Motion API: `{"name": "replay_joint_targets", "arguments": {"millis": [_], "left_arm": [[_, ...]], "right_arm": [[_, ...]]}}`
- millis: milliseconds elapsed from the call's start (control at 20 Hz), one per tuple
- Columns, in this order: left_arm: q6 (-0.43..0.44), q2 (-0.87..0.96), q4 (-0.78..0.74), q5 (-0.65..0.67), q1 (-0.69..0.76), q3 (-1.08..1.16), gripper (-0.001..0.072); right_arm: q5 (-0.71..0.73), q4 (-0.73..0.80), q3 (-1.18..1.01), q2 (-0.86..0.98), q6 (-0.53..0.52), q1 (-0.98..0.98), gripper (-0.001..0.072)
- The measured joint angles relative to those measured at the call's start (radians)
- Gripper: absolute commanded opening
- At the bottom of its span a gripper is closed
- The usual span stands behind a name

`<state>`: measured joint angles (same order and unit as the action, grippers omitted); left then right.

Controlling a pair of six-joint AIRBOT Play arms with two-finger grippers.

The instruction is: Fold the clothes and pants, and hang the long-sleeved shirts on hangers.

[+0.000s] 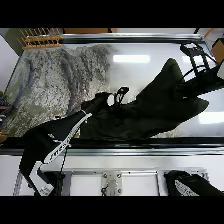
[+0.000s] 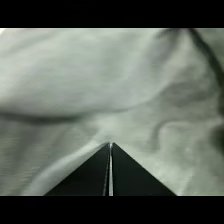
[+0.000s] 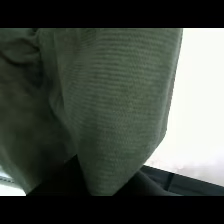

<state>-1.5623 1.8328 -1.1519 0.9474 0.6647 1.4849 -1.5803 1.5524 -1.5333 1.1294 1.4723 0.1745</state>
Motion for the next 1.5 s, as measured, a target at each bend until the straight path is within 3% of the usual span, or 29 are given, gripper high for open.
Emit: {"name": "replay_joint_targets", "arguments": {"millis": [350, 650, 1000, 1300, 1350, 1450, 1500], "left_arm": [[0.009, -0.052, 0.0, 0.019, -0.113, 0.0, 0.0021], [0.035, -0.116, 0.0, 0.031, -0.221, 0.0, 0.0021], [0.092, -0.23, -0.001, 0.075, -0.386, 0.0, 0.0021], [0.113, -0.368, -0.002, 0.111, -0.555, 0.0, 0.0021], [0.113, -0.393, -0.001, 0.116, -0.58, 0.0, 0.0021], [0.114, -0.438, -0.001, 0.128, -0.62, 0.0, 0.0021], [0.114, -0.46, -0.001, 0.134, -0.637, 0.0, 0.0021]], "right_arm": [[0.002, 0.0, -0.002, 0.0, 0.086, 0.094, 0.0015], [0.059, 0.0, -0.003, 0.026, 0.289, 0.262, 0.0015], [0.225, -0.026, -0.003, 0.145, 0.565, 0.485, 0.0015], [0.458, -0.148, -0.003, 0.318, 0.649, 0.614, 0.0021], [0.513, -0.172, -0.003, 0.353, 0.652, 0.634, 0.0072], [0.628, -0.23, -0.003, 0.42, 0.652, 0.668, 0.0434], [0.69, -0.275, -0.003, 0.455, 0.632, 0.686, 0.0546]]}}
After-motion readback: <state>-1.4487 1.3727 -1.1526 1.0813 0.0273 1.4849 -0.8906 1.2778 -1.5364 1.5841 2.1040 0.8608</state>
